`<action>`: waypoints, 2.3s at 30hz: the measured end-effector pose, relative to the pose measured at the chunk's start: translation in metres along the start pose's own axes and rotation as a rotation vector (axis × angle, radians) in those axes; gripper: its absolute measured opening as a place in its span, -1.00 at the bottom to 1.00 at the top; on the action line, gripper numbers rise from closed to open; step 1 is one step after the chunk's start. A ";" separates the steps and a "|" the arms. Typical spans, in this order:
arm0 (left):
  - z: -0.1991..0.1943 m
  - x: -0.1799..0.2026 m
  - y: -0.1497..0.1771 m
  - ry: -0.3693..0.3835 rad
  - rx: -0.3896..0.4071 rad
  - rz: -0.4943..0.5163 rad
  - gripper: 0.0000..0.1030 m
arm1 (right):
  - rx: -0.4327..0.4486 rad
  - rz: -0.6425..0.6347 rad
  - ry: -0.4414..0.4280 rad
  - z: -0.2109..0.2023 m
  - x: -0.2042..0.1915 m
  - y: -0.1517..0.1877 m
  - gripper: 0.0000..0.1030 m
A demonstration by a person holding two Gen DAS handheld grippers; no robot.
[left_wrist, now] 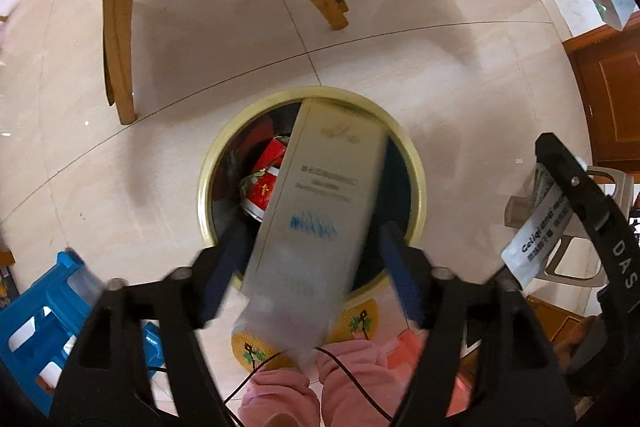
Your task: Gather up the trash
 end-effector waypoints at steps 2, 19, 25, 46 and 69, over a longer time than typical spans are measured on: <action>0.000 -0.004 0.000 -0.004 0.009 -0.012 0.64 | 0.005 -0.010 -0.002 -0.003 0.000 0.001 -0.80; -0.035 -0.077 0.013 -0.083 0.187 -0.217 0.64 | -0.016 -0.194 -0.091 0.030 -0.077 0.003 -0.79; -0.034 -0.099 0.015 -0.079 0.206 -0.264 0.65 | -0.044 -0.264 -0.113 0.056 -0.106 0.003 -0.53; -0.071 -0.099 0.023 -0.040 0.274 -0.301 0.65 | -0.101 -0.315 -0.083 0.042 -0.103 0.004 0.25; -0.336 -0.051 0.108 -0.056 0.367 -0.257 0.65 | -0.094 -0.461 -0.093 -0.237 -0.161 -0.032 0.32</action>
Point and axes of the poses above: each gripper's, at about its wrist camera, not at the fingertips, and z roughly the way its jaws point, x to its right, y to its underside, the point moved 8 cm from there along z, roughly the way its jaws point, and after that the axes turned 8 degrees about -x, right-handed, at the moved point
